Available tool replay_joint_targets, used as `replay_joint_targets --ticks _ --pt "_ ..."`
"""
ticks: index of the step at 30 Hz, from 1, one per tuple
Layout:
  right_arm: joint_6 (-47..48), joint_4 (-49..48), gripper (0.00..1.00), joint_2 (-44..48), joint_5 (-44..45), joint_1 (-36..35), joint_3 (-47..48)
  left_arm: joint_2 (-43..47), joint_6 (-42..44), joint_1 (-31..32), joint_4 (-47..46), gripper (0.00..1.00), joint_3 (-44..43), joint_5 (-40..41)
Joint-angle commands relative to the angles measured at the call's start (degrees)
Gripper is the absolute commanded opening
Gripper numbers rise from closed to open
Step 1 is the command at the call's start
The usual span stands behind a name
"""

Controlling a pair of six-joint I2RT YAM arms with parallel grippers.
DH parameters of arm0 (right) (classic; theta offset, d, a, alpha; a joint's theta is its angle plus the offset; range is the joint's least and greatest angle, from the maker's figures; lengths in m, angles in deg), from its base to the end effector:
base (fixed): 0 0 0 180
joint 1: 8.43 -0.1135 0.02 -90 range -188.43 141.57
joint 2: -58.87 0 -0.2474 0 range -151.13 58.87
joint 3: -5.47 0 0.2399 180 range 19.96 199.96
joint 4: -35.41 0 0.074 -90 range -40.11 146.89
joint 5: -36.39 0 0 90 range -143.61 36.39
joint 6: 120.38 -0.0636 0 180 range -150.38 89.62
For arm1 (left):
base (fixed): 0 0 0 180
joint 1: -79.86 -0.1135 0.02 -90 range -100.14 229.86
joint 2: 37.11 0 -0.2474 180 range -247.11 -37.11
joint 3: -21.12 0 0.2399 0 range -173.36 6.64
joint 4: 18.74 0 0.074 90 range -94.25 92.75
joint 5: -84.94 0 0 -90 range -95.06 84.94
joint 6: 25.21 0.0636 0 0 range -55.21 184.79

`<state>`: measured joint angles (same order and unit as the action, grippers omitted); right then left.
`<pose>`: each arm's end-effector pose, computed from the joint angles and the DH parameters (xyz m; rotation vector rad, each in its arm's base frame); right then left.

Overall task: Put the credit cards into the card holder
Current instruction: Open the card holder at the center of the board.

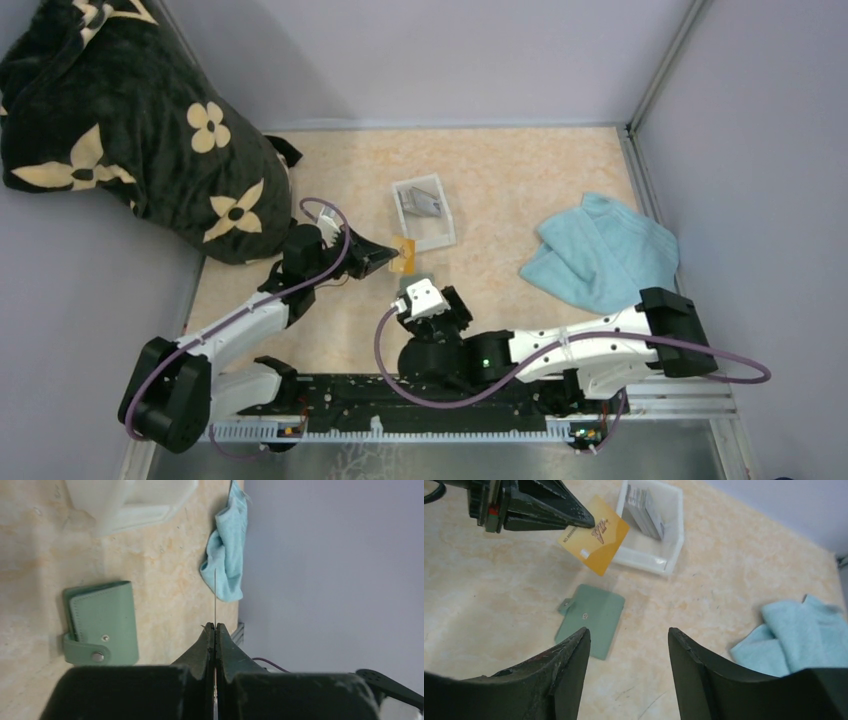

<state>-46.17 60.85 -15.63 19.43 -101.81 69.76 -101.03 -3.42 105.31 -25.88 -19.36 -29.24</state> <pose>0.0451 0.2683 0.2554 -0.5376 1.6566 -0.0175 0.2218 -0.1344 0.2032 -0.4514 2.0775 -1.4550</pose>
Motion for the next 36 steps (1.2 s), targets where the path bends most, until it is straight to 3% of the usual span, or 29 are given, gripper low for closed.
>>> replay_joint_targets --ticks 1,8,13,22,27,32,36 --pt "-27.01 18.41 0.59 -4.19 -0.05 1.72 5.06 1.41 9.02 -0.73 0.79 0.0 0.13 1.58" --pt "-49.47 38.07 0.61 -7.62 -3.26 2.59 12.08 8.58 16.43 -0.19 17.09 0.0 -2.98 5.2" --pt "-52.61 40.43 0.61 -5.67 -5.47 2.66 13.64 15.0 21.42 -0.06 28.65 0.0 -5.18 9.48" --pt "-55.81 44.66 0.61 -6.77 -6.85 2.94 15.02 18.47 18.85 0.52 25.8 0.0 -0.61 9.39" --pt "-50.47 40.67 0.69 -10.17 -8.26 9.5 16.54 13.94 19.77 0.64 20.29 0.0 1.1 13.06" --pt "-32.93 21.37 0.72 -15.11 -20.64 19.61 16.78 9.04 21.6 0.58 12.91 0.0 3.93 14.27" --pt "-28.1 23.03 0.73 -24.26 -27.85 23.77 26.89 8.38 21.83 0.57 15.93 0.0 2.35 14.55"
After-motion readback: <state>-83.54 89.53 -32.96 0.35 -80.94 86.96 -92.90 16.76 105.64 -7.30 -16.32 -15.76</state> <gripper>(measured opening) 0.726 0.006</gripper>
